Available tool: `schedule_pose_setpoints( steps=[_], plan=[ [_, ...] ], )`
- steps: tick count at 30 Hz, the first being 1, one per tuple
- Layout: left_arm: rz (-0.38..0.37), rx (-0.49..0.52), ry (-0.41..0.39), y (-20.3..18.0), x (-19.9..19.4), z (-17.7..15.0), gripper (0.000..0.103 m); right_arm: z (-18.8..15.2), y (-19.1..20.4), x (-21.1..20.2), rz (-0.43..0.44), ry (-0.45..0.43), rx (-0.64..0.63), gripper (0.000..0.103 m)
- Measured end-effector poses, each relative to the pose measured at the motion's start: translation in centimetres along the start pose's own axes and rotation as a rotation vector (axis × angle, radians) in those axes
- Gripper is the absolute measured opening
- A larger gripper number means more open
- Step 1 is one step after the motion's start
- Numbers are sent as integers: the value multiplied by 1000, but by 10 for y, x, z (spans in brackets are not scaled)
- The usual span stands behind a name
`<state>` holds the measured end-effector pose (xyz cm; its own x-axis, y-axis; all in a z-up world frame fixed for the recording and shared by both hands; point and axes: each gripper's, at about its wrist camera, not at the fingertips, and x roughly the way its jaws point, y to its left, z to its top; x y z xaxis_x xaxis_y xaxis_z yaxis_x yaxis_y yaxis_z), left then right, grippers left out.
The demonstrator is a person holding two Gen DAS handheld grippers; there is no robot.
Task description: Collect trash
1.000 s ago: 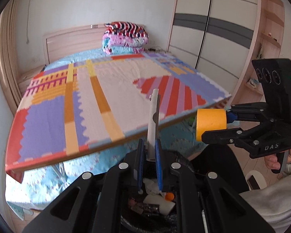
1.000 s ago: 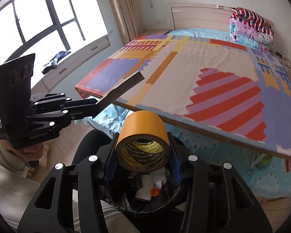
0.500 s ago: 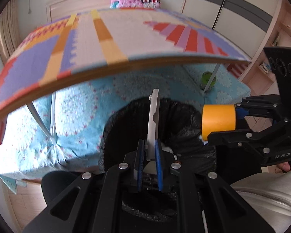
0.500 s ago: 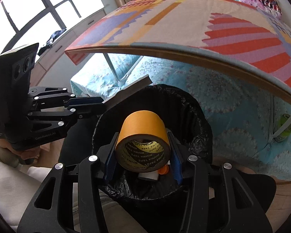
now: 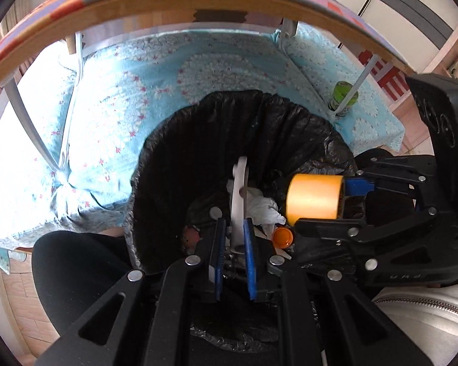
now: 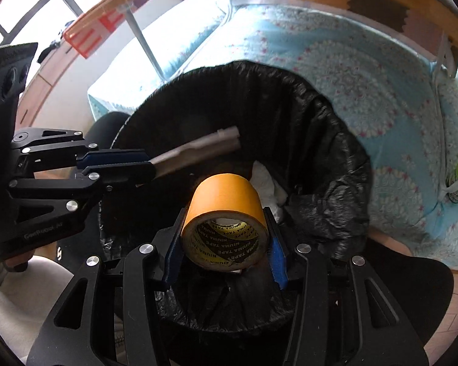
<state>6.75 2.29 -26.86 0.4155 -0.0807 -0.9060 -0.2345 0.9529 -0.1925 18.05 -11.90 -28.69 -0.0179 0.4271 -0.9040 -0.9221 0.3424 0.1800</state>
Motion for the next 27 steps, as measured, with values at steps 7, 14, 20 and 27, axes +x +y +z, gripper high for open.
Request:
schedule_pose_setpoints(
  steps=[7,14,20,27],
  plan=[
    [-13,-30,30,0,5,1,12,4,0,8,-16,13,5,55],
    [-40,-57,1,1,-6,4,53,4,-4,1,-7,-7,21,59],
    [-54,-34,-46,-4,-28,8,56,3,-5,-23,11,-38,26,59],
    [-81,16,-109,-16,-70,11,60,1,1,-74,31,-102,-5,64]
  ],
)
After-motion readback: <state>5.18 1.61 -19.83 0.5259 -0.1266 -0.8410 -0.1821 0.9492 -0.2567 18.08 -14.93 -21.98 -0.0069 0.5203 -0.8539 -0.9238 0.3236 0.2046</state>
